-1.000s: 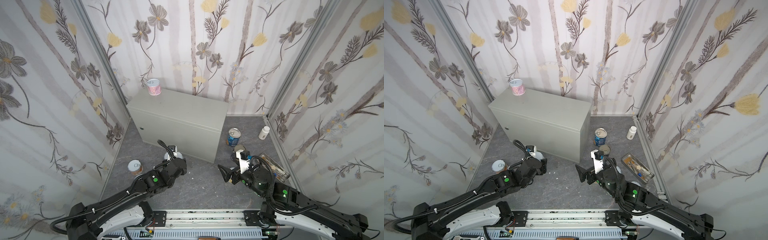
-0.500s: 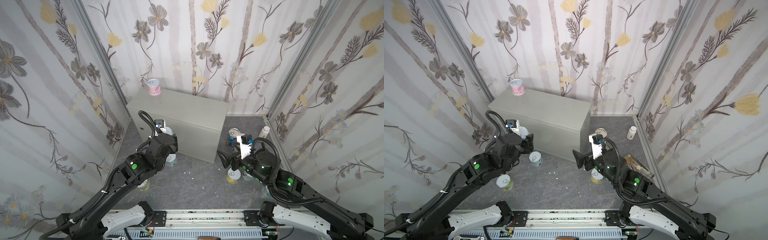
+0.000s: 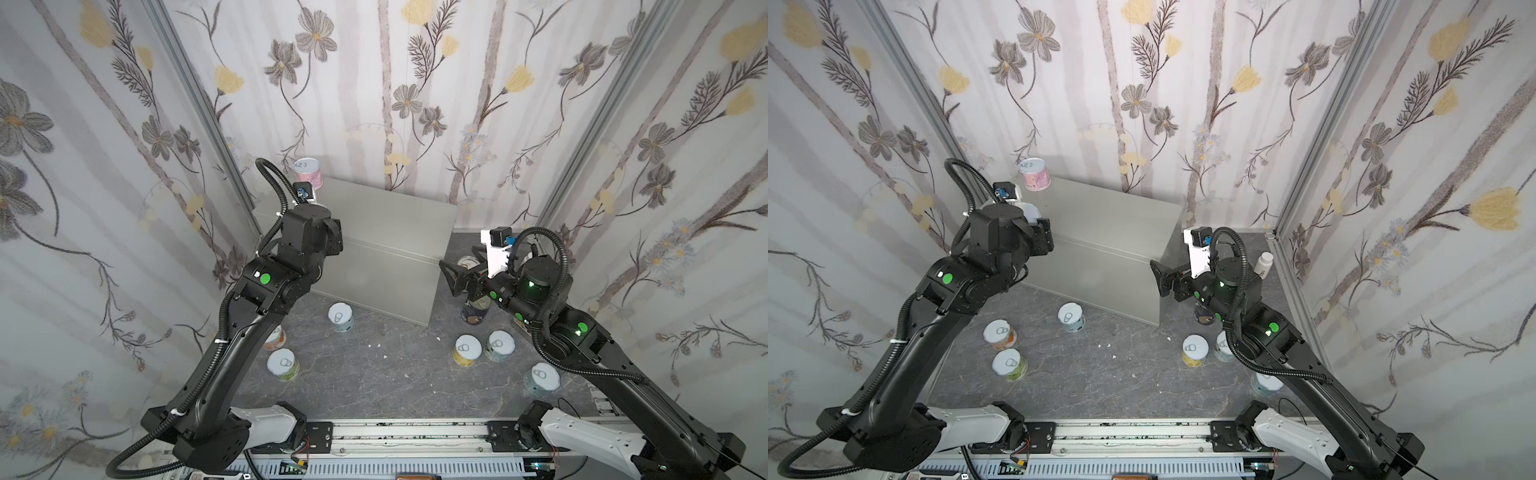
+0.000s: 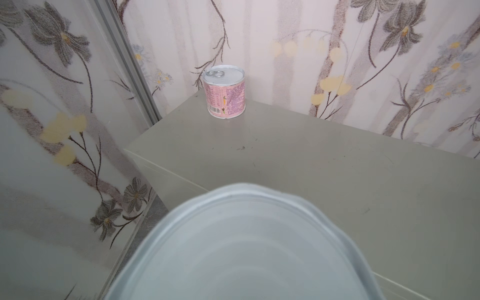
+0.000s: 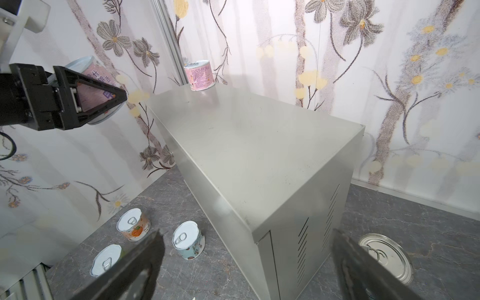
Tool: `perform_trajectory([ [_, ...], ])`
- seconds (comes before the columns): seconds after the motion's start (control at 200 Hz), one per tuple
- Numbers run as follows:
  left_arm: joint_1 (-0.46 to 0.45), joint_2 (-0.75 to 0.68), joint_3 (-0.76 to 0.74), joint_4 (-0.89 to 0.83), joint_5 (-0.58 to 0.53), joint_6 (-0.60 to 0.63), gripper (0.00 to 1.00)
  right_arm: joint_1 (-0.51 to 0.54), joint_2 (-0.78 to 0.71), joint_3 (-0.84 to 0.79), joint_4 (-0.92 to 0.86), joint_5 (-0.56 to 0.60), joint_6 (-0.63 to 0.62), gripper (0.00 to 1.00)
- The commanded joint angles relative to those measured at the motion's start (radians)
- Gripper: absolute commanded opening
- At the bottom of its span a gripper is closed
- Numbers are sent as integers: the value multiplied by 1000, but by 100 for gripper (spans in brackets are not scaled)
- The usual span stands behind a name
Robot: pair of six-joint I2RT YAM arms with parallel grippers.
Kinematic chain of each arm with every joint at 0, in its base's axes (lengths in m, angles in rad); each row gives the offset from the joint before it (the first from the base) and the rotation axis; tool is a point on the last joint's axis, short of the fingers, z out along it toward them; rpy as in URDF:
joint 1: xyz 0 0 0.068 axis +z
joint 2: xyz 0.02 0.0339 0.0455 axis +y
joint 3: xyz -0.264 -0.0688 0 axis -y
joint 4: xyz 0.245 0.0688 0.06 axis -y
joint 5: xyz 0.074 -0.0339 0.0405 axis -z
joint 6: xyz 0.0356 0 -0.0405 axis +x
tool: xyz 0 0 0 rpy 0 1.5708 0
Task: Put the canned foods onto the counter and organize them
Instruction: 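Lift the pink can with left gripper up to the cabinet top while right arm rises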
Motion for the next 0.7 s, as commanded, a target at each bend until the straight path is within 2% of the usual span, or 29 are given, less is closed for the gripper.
perform_trajectory([
  [0.0, 55, 70, 63, 29, 55, 45, 70, -39, 39, 33, 24, -32, -30, 100],
  [0.26, 206, 260, 224, 32, 148, 69, 70, -122, 129, 69, 76, -79, -45, 100],
  [0.5, 282, 415, 389, 31, 174, 86, 70, -142, 216, 116, 98, -113, -59, 100],
  [0.694, 354, 496, 442, 31, 213, 77, 70, -156, 260, 141, 110, -124, -71, 100],
])
